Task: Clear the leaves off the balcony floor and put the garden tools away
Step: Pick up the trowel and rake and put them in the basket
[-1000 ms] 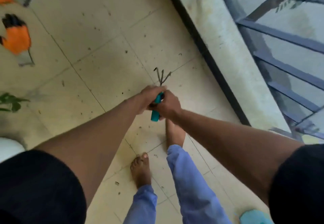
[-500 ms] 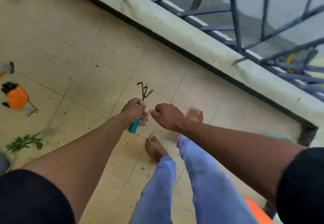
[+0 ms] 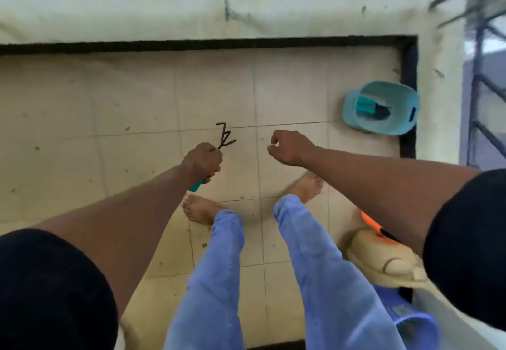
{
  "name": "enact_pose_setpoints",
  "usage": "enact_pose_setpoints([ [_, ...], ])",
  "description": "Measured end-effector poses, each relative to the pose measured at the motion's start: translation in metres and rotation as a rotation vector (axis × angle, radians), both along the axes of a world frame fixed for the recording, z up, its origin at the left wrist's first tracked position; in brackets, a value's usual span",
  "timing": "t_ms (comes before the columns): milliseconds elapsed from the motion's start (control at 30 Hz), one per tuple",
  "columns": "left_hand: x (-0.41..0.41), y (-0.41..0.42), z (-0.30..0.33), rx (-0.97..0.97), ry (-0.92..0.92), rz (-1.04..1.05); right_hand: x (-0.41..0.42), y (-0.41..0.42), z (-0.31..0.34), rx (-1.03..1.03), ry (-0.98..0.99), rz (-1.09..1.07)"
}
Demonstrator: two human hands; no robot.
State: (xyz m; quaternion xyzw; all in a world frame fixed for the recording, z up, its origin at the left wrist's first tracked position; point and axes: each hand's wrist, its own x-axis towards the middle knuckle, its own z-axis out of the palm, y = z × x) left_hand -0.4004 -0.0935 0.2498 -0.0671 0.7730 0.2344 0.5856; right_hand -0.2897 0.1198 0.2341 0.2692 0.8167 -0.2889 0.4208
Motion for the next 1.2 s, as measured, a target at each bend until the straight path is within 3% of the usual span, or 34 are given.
enact_pose_setpoints([
  [367, 0.082, 0.224, 0.002, -0.002, -0.045, -0.316, 0.15, 0.166, 0.002, -0.013, 0.005, -0.486],
  [533, 0.103, 0.319, -0.045, 0.094, 0.087, -0.552, 0.192, 0.216, -0.033, 0.035, -0.005, -0.628],
  [667, 0.125, 0.387, -0.093, 0.147, 0.059, -0.634, 0.205, 0.239, -0.08, 0.065, -0.012, -0.748],
  [933, 0.158, 0.485, -0.158, 0.233, -0.045, -0.742, 0.205, 0.265, -0.158, 0.355, -0.02, -0.832],
  [1067, 0.161, 0.509, -0.171, 0.187, -0.135, -0.782, 0.201, 0.269, -0.173, 0.354, -0.001, -0.907],
  [1200, 0.163, 0.526, -0.174, 0.173, -0.105, -0.811, 0.201, 0.266, -0.175, 0.341, 0.019, -0.944],
])
